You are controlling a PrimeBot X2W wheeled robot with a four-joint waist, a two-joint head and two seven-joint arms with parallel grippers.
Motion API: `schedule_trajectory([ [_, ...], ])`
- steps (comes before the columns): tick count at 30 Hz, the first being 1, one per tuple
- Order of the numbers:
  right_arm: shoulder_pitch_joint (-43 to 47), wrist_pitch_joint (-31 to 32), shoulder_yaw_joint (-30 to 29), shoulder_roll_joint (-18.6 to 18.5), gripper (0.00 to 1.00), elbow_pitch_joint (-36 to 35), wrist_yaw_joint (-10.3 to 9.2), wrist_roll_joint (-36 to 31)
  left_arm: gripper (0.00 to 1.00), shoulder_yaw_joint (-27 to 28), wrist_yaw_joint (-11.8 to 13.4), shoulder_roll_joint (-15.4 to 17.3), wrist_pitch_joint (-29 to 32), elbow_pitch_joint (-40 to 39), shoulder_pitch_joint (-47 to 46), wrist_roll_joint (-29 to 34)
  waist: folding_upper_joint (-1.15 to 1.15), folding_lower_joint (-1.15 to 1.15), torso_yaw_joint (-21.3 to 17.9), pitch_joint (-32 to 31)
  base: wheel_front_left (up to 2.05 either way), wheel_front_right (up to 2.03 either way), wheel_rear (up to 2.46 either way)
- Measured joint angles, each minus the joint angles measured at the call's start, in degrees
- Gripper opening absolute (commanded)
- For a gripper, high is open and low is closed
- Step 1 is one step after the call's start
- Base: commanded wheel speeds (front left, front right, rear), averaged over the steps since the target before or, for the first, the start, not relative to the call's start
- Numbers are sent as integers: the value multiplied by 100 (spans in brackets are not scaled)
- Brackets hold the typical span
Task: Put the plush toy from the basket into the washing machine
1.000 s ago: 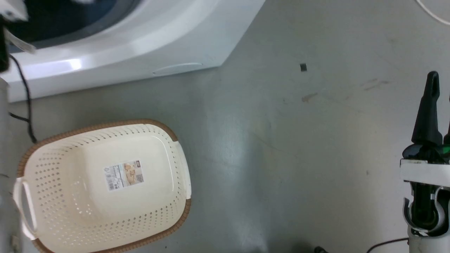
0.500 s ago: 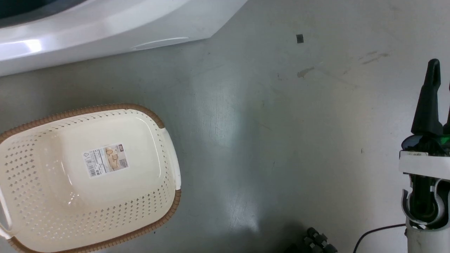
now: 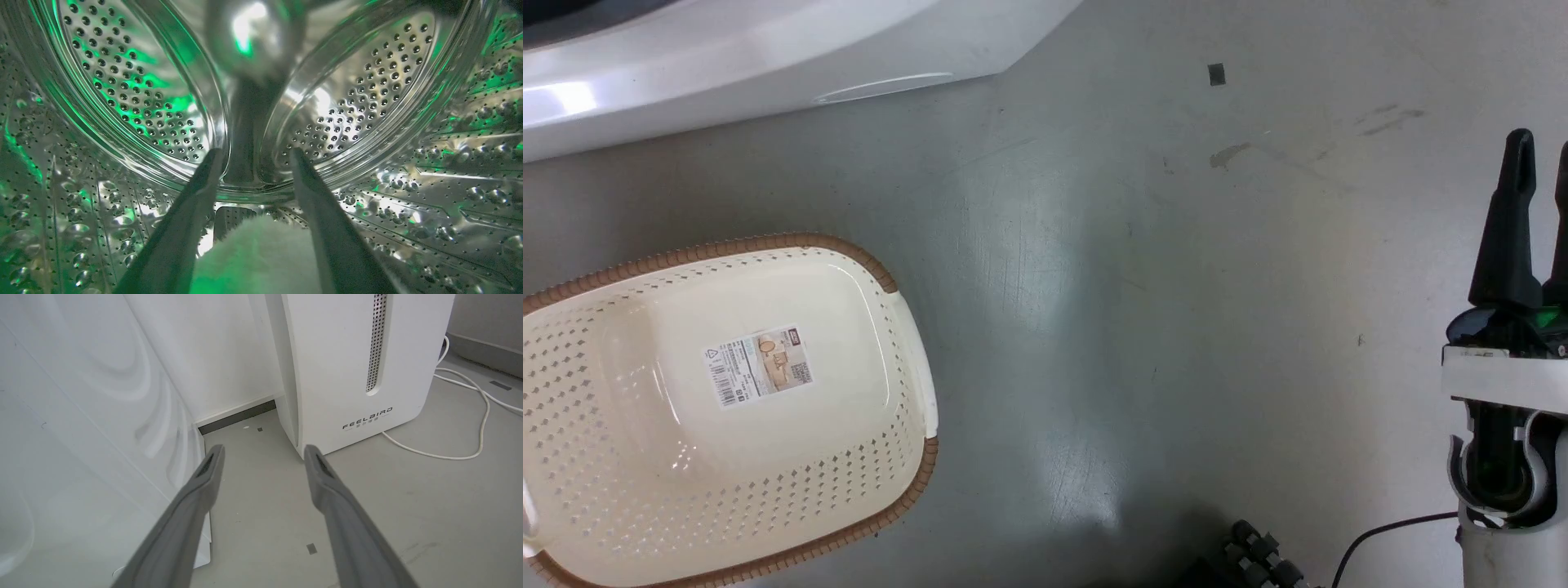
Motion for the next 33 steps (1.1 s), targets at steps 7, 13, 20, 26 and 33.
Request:
schedule_trajectory([
  [7, 0, 0, -3, 0, 100, 52, 0, -2, 100, 3, 1, -5, 0, 45, 213, -11, 0, 0, 36, -163, 0, 0, 0],
  [13, 9, 0, 32, 0, 100, 116, 0, -62, 100, 109, 4, -99, 2, -90, 845, -127, 0, 0, 110, -460, 0, 0, 0],
  [20, 167, 0, 65, 0, 100, 260, 0, -176, 100, 316, 24, -305, 2, -463, 1709, -274, 0, 0, 235, -975, 0, 0, 0],
  [26, 299, 0, 25, 0, 100, 338, 0, -277, 100, 470, 24, -413, 1, -766, 2351, -307, 0, 0, 320, -1368, 0, 0, 0],
  [33, 472, 0, -31, 0, 100, 350, 0, -334, 100, 594, 53, -686, 2, -1315, 3238, -272, 0, -1, 438, -1811, 0, 0, 0],
])
